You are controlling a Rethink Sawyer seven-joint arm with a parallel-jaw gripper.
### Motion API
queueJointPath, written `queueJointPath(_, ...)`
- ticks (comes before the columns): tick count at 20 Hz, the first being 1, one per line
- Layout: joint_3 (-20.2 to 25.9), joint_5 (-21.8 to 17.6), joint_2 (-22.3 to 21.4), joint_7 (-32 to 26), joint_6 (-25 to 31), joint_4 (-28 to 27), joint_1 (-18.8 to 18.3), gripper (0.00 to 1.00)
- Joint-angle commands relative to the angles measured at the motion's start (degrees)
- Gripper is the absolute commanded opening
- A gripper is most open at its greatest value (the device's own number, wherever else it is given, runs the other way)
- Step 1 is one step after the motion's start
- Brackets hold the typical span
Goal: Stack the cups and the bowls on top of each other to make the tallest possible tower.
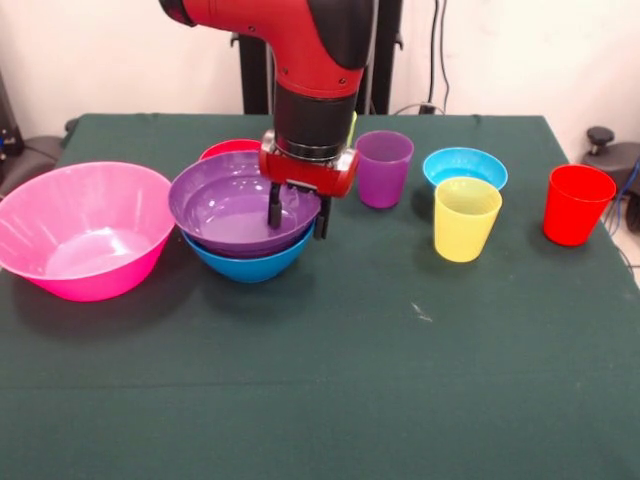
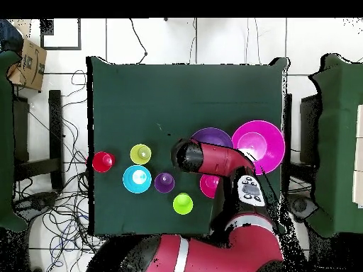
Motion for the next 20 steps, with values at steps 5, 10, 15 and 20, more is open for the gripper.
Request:
queueJointPath(5, 3.3, -0.8, -6.7, 1.7, 8.8, 4.1, -0.3, 1.00)
queueJointPath(10, 3.8, -0.5, -7.7, 1.8, 10.0, 4.3, -0.4, 1.00)
queueJointPath(15, 4.6, -0.2, -7.6, 2.6, 9.3, 4.6, -0.4, 1.00)
queueJointPath(20, 4.8, -0.5, -6.7, 3.3, 7.5, 4.9, -0.3, 1.00)
